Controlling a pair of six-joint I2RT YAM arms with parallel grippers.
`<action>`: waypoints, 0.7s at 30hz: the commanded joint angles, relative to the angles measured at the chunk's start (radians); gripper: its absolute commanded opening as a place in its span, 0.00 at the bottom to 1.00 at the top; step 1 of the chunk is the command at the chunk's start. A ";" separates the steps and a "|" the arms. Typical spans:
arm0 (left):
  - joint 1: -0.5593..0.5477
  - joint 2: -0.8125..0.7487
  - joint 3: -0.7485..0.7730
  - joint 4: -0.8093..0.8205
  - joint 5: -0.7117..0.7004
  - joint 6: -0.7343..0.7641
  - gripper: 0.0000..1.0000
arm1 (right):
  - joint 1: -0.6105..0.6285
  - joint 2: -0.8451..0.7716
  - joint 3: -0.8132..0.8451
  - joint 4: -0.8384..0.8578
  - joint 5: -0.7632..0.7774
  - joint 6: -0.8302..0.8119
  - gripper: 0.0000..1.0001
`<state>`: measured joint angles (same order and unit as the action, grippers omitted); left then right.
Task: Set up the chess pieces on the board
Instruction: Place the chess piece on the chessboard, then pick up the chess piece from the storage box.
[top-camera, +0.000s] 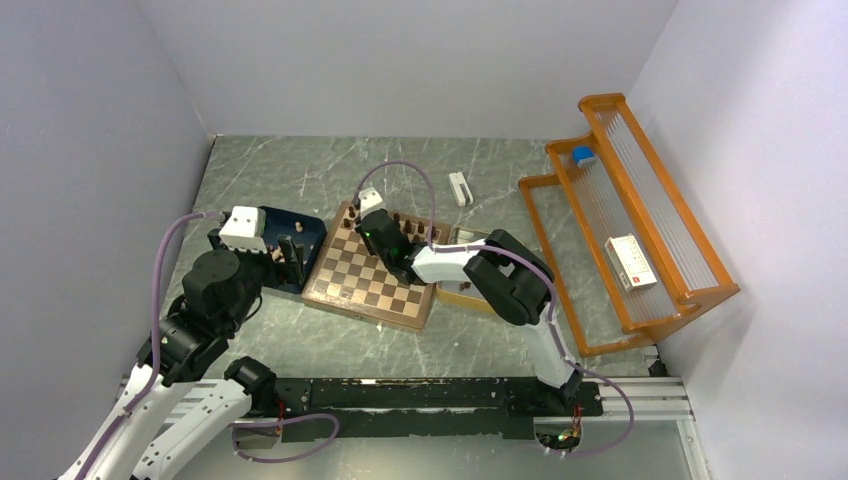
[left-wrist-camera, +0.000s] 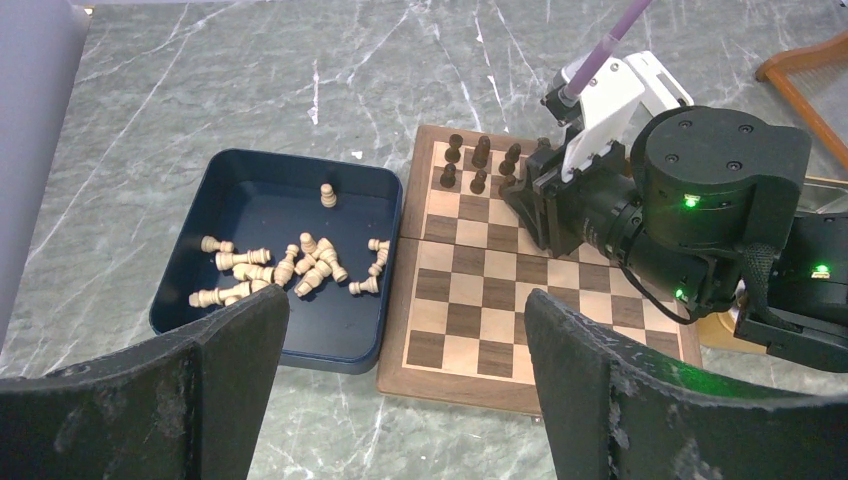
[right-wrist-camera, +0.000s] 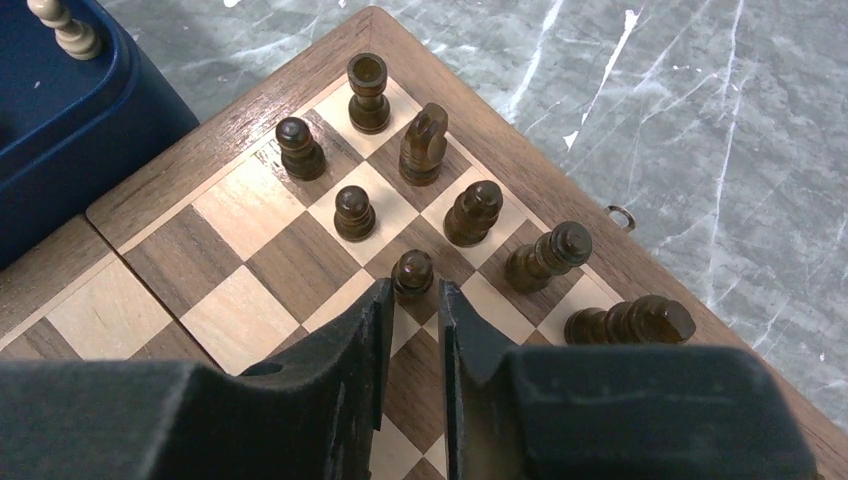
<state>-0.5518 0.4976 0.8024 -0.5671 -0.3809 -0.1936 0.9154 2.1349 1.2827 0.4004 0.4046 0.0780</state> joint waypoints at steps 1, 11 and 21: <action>-0.005 0.002 0.000 0.019 -0.005 0.018 0.92 | -0.004 -0.052 0.009 0.011 -0.011 -0.013 0.27; -0.005 0.007 -0.002 0.019 0.001 0.018 0.92 | -0.004 -0.243 -0.081 -0.055 -0.049 0.064 0.32; -0.006 0.029 -0.001 0.015 0.017 0.021 0.93 | -0.009 -0.619 -0.277 -0.202 -0.054 -0.005 0.31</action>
<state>-0.5518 0.5194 0.8024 -0.5663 -0.3786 -0.1867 0.9154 1.6485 1.0740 0.2829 0.3508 0.1417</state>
